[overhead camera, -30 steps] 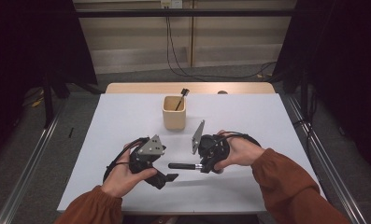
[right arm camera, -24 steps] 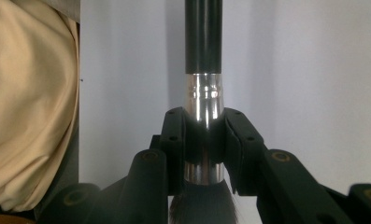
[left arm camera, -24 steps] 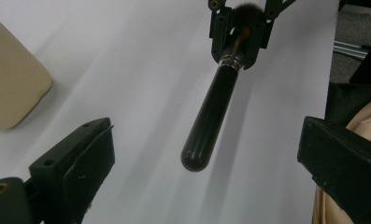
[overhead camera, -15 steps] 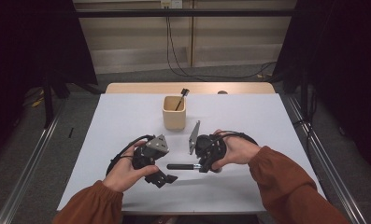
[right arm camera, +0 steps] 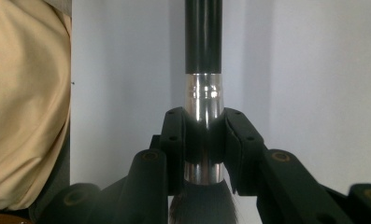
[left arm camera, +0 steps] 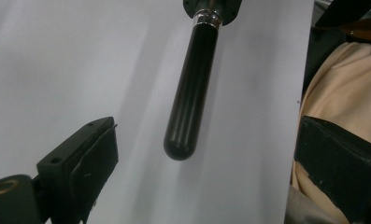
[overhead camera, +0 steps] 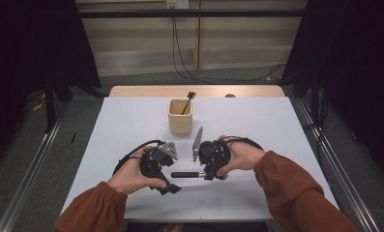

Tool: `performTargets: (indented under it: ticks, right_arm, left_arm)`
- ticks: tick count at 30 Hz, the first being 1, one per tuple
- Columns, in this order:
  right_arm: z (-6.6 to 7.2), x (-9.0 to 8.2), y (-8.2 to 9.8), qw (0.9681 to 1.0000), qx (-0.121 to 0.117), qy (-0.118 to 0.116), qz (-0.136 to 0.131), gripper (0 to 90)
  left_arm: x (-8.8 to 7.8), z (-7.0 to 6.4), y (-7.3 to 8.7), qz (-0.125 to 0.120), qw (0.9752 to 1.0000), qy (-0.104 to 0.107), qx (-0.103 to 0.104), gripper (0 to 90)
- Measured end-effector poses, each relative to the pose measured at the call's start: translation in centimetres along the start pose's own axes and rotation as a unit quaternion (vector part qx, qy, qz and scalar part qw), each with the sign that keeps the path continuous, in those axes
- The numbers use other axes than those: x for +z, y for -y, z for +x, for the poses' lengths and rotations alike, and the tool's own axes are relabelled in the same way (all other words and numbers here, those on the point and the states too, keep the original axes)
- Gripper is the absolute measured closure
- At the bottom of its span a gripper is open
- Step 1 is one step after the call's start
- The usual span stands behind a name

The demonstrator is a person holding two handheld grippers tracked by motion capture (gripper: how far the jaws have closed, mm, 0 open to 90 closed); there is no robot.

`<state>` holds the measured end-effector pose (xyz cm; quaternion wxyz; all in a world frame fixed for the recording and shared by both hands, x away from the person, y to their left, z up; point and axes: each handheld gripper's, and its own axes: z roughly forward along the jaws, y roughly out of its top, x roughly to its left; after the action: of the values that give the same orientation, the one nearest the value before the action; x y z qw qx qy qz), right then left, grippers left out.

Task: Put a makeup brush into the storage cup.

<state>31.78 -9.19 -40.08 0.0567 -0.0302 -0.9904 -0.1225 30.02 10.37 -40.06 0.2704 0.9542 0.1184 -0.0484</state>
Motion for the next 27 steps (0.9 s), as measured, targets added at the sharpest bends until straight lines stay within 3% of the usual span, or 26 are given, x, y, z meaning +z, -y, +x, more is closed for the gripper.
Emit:
performTargets:
  ticks: [2,4,6,8,11,17,20,21,27]
  right_arm:
    - [0.1,0.0,-0.1,1.0,-0.003,0.0,-0.002,71.5]
    - [0.3,0.0,-0.3,1.0,-0.006,-0.001,-0.004,71.5]
    - [0.2,0.0,-0.4,0.9999,-0.009,-0.001,-0.007,71.5]
    - [0.3,0.0,-0.4,0.9999,-0.008,0.0,-0.007,71.5]
    - [0.3,0.1,-0.5,0.9998,-0.011,0.002,-0.015,71.5]
    - [0.3,0.1,-0.7,0.9999,-0.011,0.002,-0.007,71.5]
    - [0.3,0.1,-0.7,0.9999,-0.011,0.004,-0.009,71.5]
    - [0.3,0.0,-0.7,0.9998,-0.014,0.005,-0.009,71.5]
    - [0.5,0.0,-0.7,0.9998,-0.015,0.005,-0.01,71.5]
  left_arm:
    - [0.2,0.0,-0.1,0.0,0.9999,-0.01,0.011,9.8]
    - [0.4,0.2,-0.1,0.009,0.9999,-0.01,0.005,11.4]
    - [0.6,0.2,-0.1,0.004,0.9999,-0.013,0.01,18.6]
    - [0.7,0.2,-0.2,0.008,0.9999,-0.01,0.007,20.4]
    - [0.7,0.4,-0.3,0.01,0.9999,-0.008,0.006,33.9]
    - [1.0,0.5,-0.4,0.013,0.9999,0.0,0.002,45.3]
    - [1.1,0.5,-0.5,0.015,0.9998,0.005,0.013,55.8]
    - [1.2,0.5,-0.5,0.011,0.9999,0.004,0.007,56.2]
    - [1.3,0.5,-0.5,0.013,0.9997,0.011,0.016,66.8]
